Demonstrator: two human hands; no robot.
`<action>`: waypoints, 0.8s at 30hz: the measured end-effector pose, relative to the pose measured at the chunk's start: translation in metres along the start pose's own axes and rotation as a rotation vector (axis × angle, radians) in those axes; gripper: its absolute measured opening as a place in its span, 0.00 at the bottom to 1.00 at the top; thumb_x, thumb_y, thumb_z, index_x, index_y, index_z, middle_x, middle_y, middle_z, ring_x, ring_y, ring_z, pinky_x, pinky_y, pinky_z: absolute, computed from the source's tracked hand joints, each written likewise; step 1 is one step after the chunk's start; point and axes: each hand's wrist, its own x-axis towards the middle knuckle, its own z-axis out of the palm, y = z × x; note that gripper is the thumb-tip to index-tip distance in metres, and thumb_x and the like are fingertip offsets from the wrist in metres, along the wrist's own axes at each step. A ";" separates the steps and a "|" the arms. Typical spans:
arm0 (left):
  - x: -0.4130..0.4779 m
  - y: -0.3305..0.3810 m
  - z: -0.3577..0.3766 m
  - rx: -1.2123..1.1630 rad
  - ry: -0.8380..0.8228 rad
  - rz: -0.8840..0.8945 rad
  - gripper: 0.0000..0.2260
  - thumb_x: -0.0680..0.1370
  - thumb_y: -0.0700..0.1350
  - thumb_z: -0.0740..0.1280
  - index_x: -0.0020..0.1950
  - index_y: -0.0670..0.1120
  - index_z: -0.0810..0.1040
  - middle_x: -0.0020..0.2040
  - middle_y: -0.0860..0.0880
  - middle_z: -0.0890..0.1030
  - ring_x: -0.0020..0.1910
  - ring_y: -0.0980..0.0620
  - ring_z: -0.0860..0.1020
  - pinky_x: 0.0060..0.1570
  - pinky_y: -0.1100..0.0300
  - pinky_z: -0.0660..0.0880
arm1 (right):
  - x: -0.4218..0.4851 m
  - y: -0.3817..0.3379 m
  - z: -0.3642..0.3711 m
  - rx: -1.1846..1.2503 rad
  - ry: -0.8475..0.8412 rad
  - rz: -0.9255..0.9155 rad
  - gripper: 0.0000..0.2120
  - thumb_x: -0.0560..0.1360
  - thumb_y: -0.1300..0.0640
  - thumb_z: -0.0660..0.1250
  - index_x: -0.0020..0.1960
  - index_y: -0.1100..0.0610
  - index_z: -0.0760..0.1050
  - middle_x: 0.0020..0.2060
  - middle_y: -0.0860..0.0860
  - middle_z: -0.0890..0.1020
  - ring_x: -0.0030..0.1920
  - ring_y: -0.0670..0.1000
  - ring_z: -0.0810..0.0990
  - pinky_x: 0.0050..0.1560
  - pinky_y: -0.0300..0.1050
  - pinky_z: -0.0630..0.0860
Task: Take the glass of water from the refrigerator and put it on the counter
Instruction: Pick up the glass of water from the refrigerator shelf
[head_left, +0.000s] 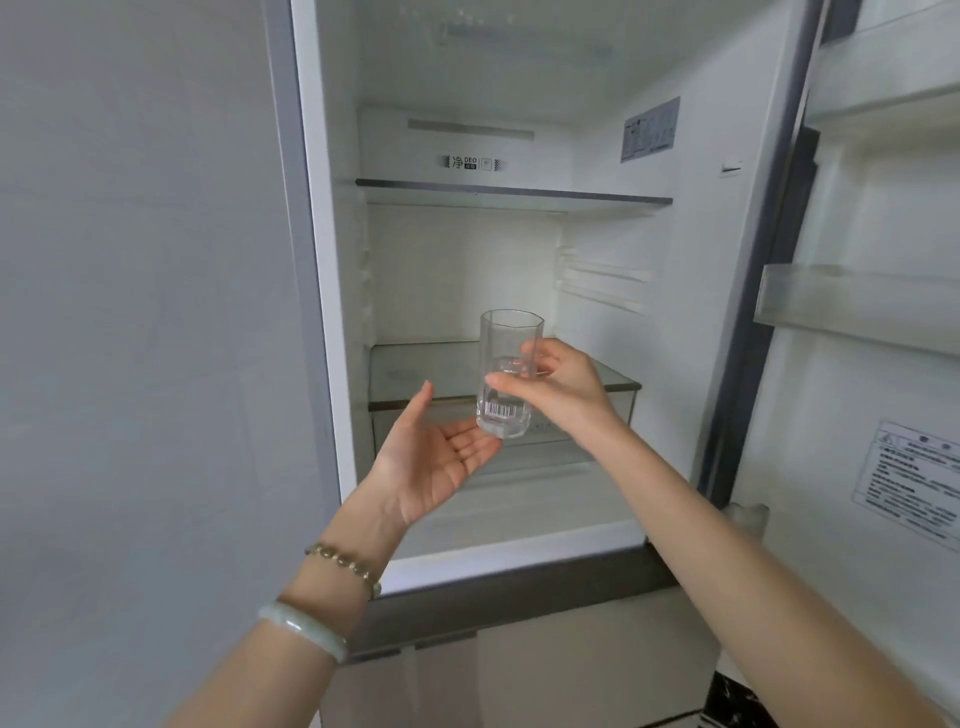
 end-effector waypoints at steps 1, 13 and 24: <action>-0.009 -0.003 0.000 -0.011 -0.003 -0.007 0.35 0.78 0.63 0.59 0.59 0.28 0.72 0.50 0.32 0.83 0.46 0.39 0.85 0.49 0.52 0.82 | -0.009 -0.002 -0.001 -0.005 0.006 0.000 0.29 0.56 0.47 0.81 0.53 0.52 0.77 0.50 0.52 0.84 0.51 0.50 0.83 0.57 0.54 0.78; -0.094 -0.040 0.032 -0.058 0.002 0.005 0.35 0.79 0.61 0.59 0.62 0.27 0.71 0.57 0.30 0.80 0.57 0.36 0.78 0.58 0.48 0.74 | -0.094 -0.038 -0.038 -0.030 -0.035 -0.055 0.26 0.60 0.49 0.81 0.55 0.52 0.77 0.46 0.44 0.84 0.47 0.42 0.83 0.46 0.32 0.76; -0.165 -0.104 0.083 -0.070 0.078 0.041 0.35 0.80 0.61 0.57 0.66 0.27 0.68 0.59 0.31 0.77 0.55 0.37 0.78 0.56 0.49 0.75 | -0.170 -0.051 -0.094 0.000 -0.083 -0.072 0.25 0.61 0.52 0.81 0.55 0.54 0.77 0.49 0.48 0.84 0.50 0.45 0.82 0.52 0.38 0.76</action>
